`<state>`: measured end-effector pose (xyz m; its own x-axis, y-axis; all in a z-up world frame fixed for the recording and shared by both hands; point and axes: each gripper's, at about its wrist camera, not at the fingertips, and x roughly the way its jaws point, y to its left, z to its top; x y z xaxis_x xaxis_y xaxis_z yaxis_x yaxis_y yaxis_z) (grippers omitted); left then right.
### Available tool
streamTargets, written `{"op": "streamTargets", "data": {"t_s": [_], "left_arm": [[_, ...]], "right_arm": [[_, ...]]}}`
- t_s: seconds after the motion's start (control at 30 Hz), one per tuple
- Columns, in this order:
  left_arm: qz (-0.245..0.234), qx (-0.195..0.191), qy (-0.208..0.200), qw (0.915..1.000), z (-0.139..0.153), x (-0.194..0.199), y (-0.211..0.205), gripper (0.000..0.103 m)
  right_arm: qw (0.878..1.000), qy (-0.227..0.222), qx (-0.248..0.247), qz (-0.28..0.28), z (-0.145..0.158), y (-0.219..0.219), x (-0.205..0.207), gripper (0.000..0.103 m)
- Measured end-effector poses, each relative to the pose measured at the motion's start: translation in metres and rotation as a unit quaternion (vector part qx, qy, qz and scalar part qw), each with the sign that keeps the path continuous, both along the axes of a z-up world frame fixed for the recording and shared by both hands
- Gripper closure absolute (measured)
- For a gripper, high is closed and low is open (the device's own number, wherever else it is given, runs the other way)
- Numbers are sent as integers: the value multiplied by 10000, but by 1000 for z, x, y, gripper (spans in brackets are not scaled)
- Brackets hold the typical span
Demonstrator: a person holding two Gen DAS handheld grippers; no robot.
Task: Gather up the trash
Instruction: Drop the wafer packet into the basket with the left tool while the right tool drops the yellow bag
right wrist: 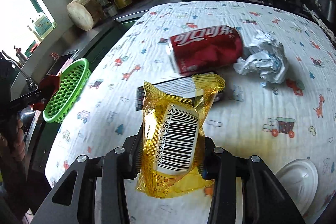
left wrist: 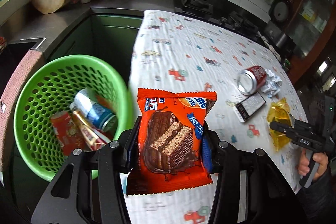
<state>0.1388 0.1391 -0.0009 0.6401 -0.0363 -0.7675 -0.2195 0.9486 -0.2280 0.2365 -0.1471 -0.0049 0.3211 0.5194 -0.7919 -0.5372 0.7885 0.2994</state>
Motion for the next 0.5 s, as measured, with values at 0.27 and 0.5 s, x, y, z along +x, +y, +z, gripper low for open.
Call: {"op": "streamTargets", "data": {"t_s": [0.27, 0.5], "left_arm": [[892, 226, 374, 9951, -28, -18, 97, 54], [1231, 83, 678, 9900, -56, -28, 145, 34]], "right_arm": [[9972, -203, 124, 706, 32, 96, -18, 63], [9925, -176, 236, 1184, 39, 186, -17, 63]]}}
